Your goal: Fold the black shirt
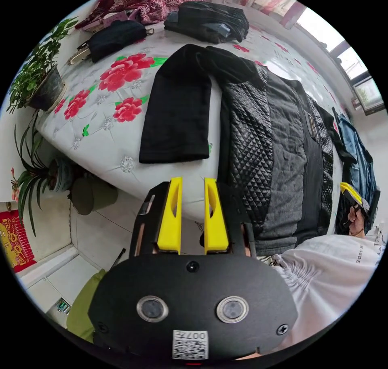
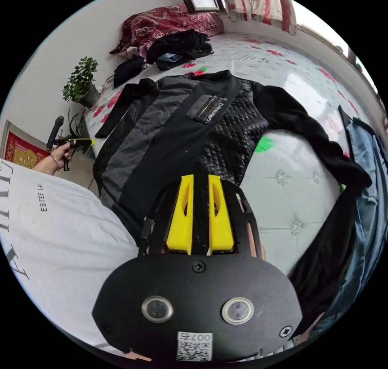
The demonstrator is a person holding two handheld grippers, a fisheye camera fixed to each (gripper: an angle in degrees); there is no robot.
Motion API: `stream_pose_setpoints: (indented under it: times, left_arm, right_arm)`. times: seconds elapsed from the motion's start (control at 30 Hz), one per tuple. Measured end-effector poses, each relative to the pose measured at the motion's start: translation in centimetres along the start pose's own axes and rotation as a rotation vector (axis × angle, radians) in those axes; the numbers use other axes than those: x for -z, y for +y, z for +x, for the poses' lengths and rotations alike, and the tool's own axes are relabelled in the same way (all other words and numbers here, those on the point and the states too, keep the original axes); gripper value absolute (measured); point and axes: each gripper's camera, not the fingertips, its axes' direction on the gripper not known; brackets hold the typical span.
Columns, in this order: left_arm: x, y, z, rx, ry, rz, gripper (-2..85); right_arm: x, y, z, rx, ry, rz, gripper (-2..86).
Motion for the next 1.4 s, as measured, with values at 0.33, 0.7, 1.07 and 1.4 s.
stream_pose_setpoints:
  times: [0.33, 0.7, 1.07, 1.4]
  left_arm:
    - [-2.7, -9.0, -3.6, -0.064, -0.175, -0.048, 11.2]
    - [-3.6, -9.8, -8.0, -0.013, -0.092, 0.003, -0.4]
    - [11.1, -3.7, -23.9, 0.559, 0.085, 0.767, -0.9]
    - [10.1, -2.0, -22.0, 0.482, 0.165, 0.829, -0.9]
  right_arm:
    - [-5.8, -24.4, -0.2, 0.021, 0.073, 0.104, 3.6]
    - [-20.8, -37.7, -0.6, 0.050, 0.189, 0.005, 0.9]
    - [-16.4, -36.1, 0.0, -0.006, 0.066, 0.157, -0.2]
    - [-21.2, -40.8, -3.8, 0.085, 0.069, -0.083, -0.2]
